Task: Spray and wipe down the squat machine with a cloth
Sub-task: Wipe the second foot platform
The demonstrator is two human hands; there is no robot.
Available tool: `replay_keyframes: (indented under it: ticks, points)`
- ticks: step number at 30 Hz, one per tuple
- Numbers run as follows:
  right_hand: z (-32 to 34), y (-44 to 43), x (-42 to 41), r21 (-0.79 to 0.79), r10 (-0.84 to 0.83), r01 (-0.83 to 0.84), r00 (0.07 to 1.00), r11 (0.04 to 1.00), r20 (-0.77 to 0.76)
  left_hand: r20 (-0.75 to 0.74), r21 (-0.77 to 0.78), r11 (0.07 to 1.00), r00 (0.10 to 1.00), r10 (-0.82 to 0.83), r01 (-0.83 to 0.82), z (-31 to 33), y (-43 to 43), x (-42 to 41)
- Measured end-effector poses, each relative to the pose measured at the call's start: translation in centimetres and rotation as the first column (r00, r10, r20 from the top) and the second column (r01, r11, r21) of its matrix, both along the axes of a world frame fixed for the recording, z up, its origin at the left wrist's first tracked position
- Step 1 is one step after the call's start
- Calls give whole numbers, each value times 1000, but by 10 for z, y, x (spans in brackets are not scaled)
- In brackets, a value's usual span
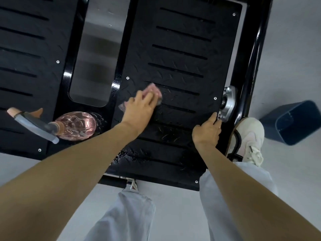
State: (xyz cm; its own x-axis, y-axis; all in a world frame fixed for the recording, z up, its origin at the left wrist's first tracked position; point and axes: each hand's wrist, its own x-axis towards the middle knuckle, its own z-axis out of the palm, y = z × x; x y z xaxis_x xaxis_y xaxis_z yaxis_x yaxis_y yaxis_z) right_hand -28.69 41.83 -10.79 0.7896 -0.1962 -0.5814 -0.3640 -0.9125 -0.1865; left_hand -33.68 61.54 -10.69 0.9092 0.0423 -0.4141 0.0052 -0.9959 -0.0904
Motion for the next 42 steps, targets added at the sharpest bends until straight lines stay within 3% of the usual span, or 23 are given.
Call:
replay_keyframes:
  ticks: [3,5,6,8,10,12,15,17,19,22,24,25,27,29,30,32,35,37,39,42]
  points:
    - [0,13,-3,-39,62,-62,998,997,-1,-47,-68,933,933,-356,353,-2,-1,-6]
    - [2,22,-5,-42,140,-140,990,989,13,-69,-25,906,903,-424,423,-3,16,-2]
    - [2,26,-6,-40,186,-185,982,982,18,-53,-6,945,943,-328,328,-3,24,-2]
    - [2,32,-8,-35,274,-273,961,961,25,24,-47,989,990,138,-137,-4,37,-3]
    - [2,36,-10,-30,335,-334,942,942,28,54,-116,854,855,516,-508,-5,38,-4]
    - [1,37,-14,-25,366,-365,931,931,21,59,-121,852,853,518,-509,-5,29,-9]
    - [0,33,-18,-34,389,-388,921,921,17,40,-108,984,989,145,-140,-8,21,-23]
    - [0,30,-19,-46,404,-403,915,914,15,28,-85,994,997,73,-70,-10,29,-31]
    - [0,28,-17,-52,401,-400,916,915,19,68,-132,949,953,295,-285,-13,36,-33]
    - [1,26,-16,-58,407,-405,913,912,19,106,-220,724,721,684,-654,-10,24,-31]
    - [1,25,-16,-59,414,-412,910,909,21,102,-244,608,603,791,-756,-10,12,-30]
    - [1,25,-17,-60,410,-408,912,911,20,89,-243,600,598,796,-763,-9,5,-31]
    - [1,25,-18,-56,401,-399,916,915,17,68,-219,711,716,694,-668,-8,-4,-39]
    - [0,26,-20,-45,399,-398,917,916,18,53,-194,873,884,464,-447,-9,-1,-51]
    - [0,26,-21,-42,399,-398,917,917,18,48,-188,914,926,374,-360,-9,7,-55]
    - [0,26,-23,-44,400,-399,916,916,19,50,-170,914,923,382,-369,-10,24,-59]
    - [0,24,-25,-53,413,-412,910,910,23,75,-185,776,778,623,-603,-10,31,-54]
    - [-1,21,-27,-52,407,-406,913,913,27,99,-181,766,763,639,-617,-9,19,-49]
    - [-2,18,-29,-43,396,-394,918,918,28,71,-159,863,867,494,-479,-8,3,-50]
    - [-2,14,-32,-26,390,-389,920,921,32,14,-174,984,999,44,-41,-8,-12,-56]
